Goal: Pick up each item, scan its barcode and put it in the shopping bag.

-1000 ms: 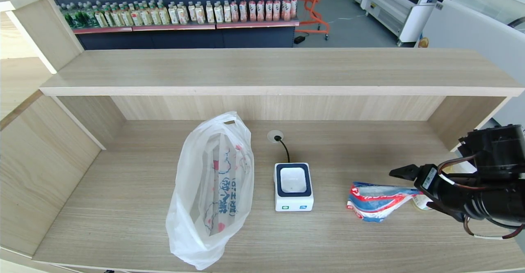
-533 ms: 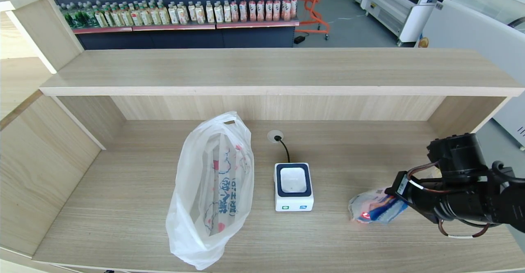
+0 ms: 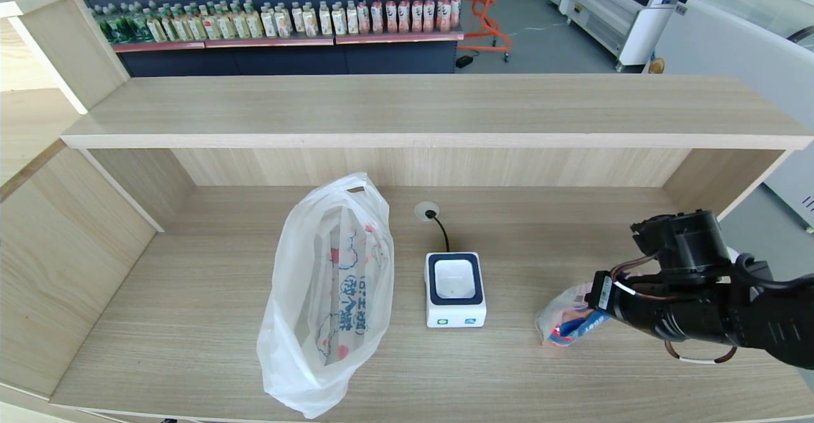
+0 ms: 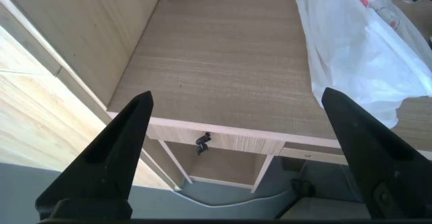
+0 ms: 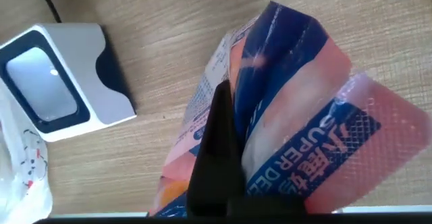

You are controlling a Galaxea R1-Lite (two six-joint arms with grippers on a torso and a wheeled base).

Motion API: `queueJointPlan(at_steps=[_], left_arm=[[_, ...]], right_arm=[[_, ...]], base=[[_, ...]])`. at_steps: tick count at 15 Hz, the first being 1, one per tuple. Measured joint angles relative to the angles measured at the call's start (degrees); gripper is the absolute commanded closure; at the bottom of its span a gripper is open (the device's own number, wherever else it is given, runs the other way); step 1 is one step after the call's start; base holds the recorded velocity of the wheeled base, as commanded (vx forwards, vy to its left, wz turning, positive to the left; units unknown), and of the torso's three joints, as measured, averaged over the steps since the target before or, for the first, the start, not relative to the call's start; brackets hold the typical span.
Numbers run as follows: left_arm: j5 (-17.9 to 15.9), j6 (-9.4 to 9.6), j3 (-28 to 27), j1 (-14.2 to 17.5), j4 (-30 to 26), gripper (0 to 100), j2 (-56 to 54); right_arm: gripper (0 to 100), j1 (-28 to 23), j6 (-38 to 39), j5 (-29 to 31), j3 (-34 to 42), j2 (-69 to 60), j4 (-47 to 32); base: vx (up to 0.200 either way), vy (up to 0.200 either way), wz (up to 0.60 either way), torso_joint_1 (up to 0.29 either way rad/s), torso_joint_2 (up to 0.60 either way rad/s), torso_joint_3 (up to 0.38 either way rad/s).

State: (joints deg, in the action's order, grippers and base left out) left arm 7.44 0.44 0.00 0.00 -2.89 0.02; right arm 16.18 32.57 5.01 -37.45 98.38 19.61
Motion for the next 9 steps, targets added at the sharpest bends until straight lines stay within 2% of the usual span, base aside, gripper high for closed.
queueJointPlan(at_steps=[2, 4, 6, 9], left_arm=[[0.02, 0.00, 0.00, 0.00, -0.01, 0, 0.00], [0.00, 0.00, 0.00, 0.00, 0.00, 0, 0.00], [0.02, 0.00, 0.00, 0.00, 0.00, 0, 0.00], [0.00, 0.00, 0.00, 0.00, 0.00, 0, 0.00]], right_arm=[[100, 0.02, -1.82, -3.02, -1.46, -2.77, -0.32], [100, -0.44, -4.33, -10.29, -3.45, -7.84, -3.96], [100, -1.55, -5.62, -22.82, -5.41, -13.37, -8.27], [100, -3.51, -6.00, -41.02, -6.60, -19.55, -9.22]], base=[[0.000, 0.000, 0.00, 0.000, 0.00, 0.000], [0.000, 0.000, 0.00, 0.000, 0.00, 0.000], [0.000, 0.000, 0.00, 0.000, 0.00, 0.000], [0.000, 0.000, 0.00, 0.000, 0.00, 0.000]])
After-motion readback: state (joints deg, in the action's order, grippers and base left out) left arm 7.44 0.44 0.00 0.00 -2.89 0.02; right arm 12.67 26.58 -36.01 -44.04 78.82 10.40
